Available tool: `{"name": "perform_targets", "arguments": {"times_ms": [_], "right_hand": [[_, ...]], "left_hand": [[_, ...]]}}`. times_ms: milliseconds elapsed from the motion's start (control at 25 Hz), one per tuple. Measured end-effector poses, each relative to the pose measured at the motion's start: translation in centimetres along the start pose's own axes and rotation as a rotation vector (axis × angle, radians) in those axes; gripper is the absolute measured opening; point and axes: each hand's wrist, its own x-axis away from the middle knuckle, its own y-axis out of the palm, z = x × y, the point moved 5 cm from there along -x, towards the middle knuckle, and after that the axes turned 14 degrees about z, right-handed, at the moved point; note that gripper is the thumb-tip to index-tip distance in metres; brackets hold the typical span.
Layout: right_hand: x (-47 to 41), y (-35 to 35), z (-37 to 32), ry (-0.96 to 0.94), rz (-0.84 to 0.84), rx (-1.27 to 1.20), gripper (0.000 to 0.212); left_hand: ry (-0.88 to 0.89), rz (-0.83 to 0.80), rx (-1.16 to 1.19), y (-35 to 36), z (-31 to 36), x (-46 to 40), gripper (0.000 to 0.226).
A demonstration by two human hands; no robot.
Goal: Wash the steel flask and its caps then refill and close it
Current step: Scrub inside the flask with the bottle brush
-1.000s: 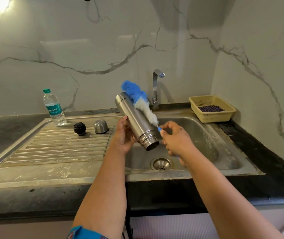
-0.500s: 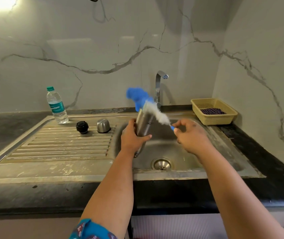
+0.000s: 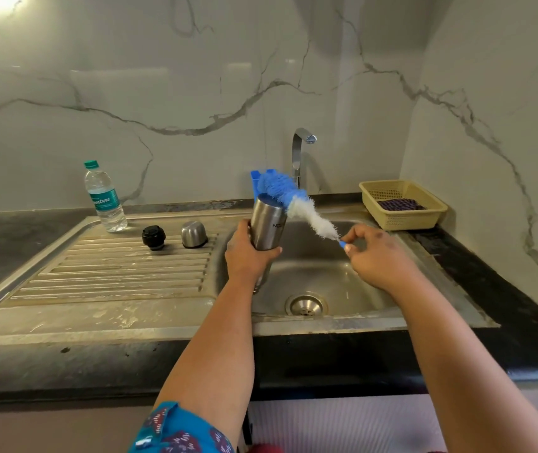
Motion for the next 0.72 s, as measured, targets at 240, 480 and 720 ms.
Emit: {"name": "perform_targets", "arguments": {"times_ms": [240, 480, 720], "right_hand": [[0.8, -3.2, 1.4, -0.061, 0.008, 0.099, 0.009], [0.8, -2.8, 1.4, -0.106, 0.032, 0.145, 0.012], [0.6, -3.9, 1.3, -0.058, 0.069, 0.207, 0.016]], "left_hand": [[-0.028, -0.039, -0.083, 0.1, -1.4, -0.2, 0.072], [0.033, -0.069, -0.133, 0.5, -0.8, 0.2, 0.079], [0.047, -0.075, -0.159, 0.5, -0.4, 0.2, 0.078]]}}
